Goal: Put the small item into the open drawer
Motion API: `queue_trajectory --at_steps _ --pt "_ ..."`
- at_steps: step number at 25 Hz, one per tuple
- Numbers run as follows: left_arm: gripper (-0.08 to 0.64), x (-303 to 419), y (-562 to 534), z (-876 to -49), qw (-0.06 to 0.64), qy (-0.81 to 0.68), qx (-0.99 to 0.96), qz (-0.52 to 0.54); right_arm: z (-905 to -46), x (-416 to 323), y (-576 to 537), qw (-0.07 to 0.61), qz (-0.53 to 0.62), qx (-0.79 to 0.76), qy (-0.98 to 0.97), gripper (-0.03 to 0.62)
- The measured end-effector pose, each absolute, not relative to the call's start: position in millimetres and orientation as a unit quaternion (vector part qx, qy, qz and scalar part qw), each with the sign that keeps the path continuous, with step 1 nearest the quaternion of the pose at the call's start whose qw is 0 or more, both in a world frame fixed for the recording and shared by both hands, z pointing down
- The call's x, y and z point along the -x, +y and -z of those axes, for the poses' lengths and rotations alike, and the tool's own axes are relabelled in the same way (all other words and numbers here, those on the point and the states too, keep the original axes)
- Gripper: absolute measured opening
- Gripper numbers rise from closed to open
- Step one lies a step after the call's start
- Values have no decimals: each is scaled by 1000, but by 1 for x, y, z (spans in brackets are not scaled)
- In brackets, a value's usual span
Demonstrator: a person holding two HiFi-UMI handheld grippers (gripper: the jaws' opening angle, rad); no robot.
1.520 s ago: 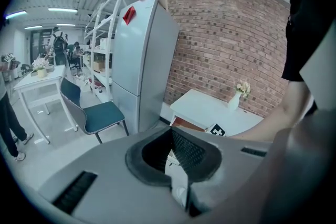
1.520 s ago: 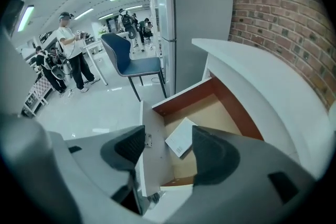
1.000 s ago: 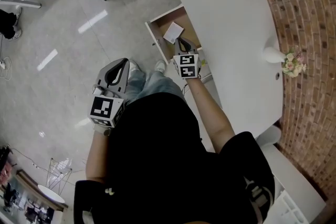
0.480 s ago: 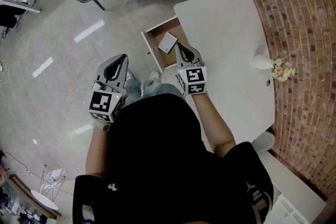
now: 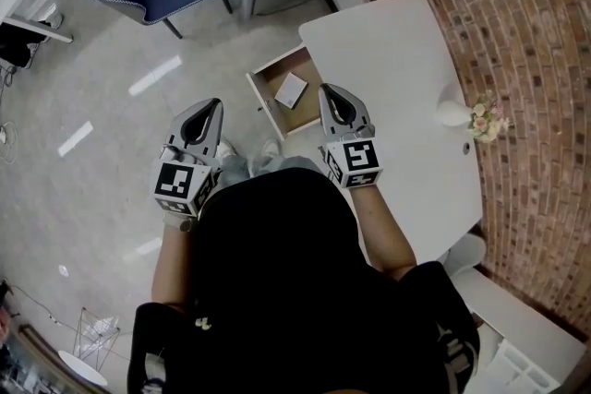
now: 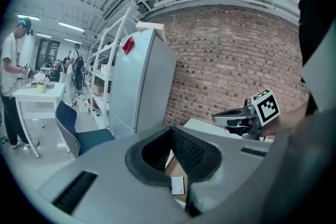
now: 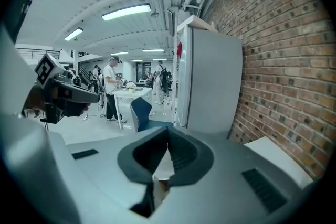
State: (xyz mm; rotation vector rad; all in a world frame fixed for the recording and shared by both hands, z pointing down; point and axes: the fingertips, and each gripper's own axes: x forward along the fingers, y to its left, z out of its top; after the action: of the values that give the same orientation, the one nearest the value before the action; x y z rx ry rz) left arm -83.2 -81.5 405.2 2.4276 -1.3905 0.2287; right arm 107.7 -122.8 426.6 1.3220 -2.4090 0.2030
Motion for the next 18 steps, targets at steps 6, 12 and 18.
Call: queue_trajectory --at_steps 6,12,18 --pt "3 86 -86 -389 151 -486 -858 -75 -395 -114 -120 169 -53 -479 -860 12" --pt "3 89 -87 -377 138 -486 -860 -73 -374 -119 -115 148 -38 -483 -862 12" --pt "3 87 -85 -373 132 -481 -864 -70 -366 -118 -112 140 -33 -481 -865 12"
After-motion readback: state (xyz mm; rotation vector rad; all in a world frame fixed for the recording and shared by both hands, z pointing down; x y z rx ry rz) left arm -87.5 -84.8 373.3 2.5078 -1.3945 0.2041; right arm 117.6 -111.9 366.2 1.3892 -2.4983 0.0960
